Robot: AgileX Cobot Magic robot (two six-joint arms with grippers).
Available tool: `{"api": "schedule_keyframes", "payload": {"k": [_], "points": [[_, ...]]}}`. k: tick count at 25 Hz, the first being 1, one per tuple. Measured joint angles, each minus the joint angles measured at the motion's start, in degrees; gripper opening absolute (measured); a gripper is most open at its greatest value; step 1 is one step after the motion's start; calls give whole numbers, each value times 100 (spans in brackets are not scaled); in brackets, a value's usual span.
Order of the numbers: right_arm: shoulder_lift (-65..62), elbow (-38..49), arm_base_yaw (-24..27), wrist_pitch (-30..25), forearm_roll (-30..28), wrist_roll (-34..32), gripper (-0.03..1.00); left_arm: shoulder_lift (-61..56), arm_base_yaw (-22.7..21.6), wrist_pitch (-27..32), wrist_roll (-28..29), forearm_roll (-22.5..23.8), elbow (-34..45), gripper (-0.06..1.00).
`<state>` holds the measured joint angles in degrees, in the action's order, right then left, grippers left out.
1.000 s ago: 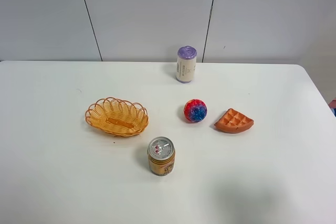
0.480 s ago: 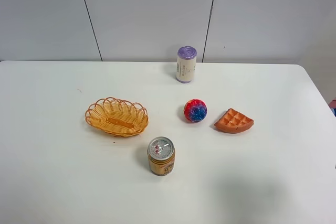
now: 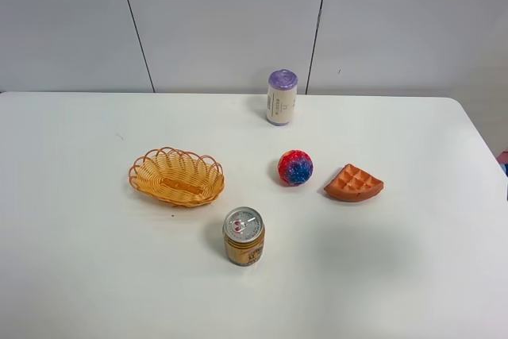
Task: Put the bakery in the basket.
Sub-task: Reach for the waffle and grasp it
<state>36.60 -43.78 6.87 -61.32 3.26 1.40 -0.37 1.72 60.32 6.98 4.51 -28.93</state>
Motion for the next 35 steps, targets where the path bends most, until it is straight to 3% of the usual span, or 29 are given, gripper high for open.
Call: {"api": "schedule_keyframes", "payload": {"k": [8,15,23,29,35], "points": [[1763,-1400,0,-404,870,-71,99,0,0,0,0,0,0,99],[3229,-2486,0,-800,937,-140,99,0,0,0,0,0,0,99],[4422,-3116,-178,-795,896,724,99,0,0,0,0,0,0,99],[4975,-3134,-782,-805,771,1317,99,0,0,0,0,0,0,99],[5408,-3134,-1809,-381,-183,1497,99,0,0,0,0,0,0,99]]}}
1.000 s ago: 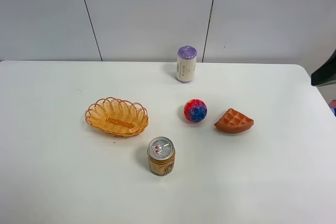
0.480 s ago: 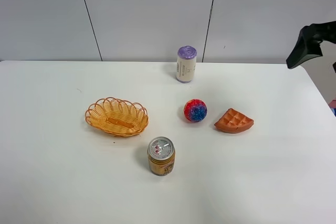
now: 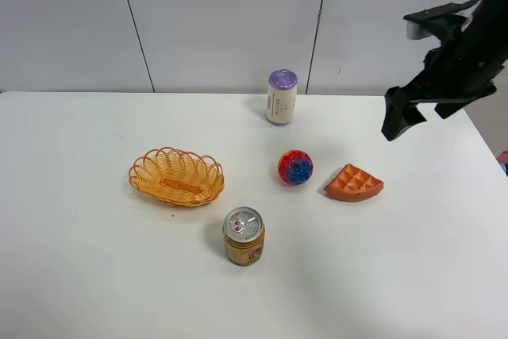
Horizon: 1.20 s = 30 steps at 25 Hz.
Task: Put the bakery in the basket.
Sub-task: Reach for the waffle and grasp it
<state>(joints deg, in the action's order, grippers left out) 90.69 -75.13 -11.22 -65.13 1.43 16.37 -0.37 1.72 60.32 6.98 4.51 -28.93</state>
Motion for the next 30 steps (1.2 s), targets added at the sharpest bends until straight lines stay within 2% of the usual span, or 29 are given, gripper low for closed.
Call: {"api": "schedule_keyframes", "payload": {"k": [5,10,20,30], "points": [[419,-4,-425,367,-346,604,99,0,0,0,0,0,0,99],[790,-4,-445,386,-426,1388,99,0,0,0,0,0,0,99],[1255,-4,-445,696,-426,2484,99,0,0,0,0,0,0,99],[1628,-4,-449,830,-294,2775,99,0,0,0,0,0,0,99]]}}
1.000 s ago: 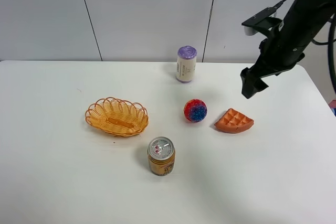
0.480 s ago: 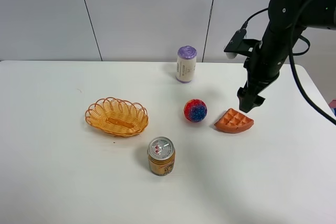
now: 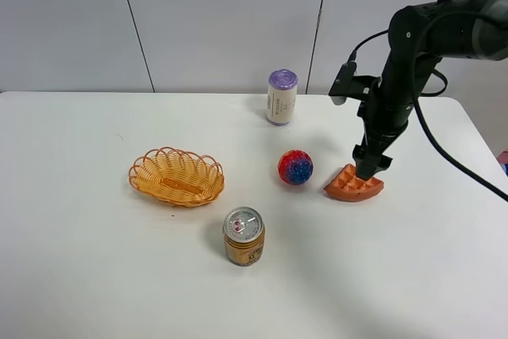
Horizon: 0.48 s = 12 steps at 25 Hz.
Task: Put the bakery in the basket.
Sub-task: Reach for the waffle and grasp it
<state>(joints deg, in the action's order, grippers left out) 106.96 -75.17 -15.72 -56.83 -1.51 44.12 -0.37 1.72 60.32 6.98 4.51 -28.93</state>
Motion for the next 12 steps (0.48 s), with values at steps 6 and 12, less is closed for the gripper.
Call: {"api": "schedule_keyframes", "payload": {"k": [6,12], "points": [[261,0,-19,296,77,60,99,0,0,0,0,0,0,99],[439,0,-25,315,151,132,99,0,0,0,0,0,0,99]]}}
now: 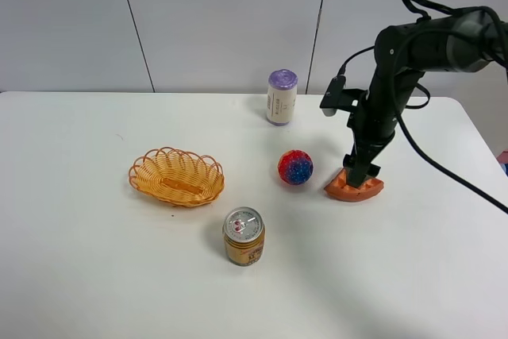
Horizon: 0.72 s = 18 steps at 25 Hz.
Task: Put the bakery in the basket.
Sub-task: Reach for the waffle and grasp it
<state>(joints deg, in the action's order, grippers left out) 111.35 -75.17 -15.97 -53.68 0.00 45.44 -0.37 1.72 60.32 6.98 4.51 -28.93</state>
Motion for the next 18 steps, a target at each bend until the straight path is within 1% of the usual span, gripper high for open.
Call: {"api": "schedule_keyframes", "payload": {"k": [5,18], "points": [[25,0,0,-38,308,0,99,0,0,0,0,0,0,99],[52,0,0,-19,323,12,99,0,0,0,0,0,0,99]]}}
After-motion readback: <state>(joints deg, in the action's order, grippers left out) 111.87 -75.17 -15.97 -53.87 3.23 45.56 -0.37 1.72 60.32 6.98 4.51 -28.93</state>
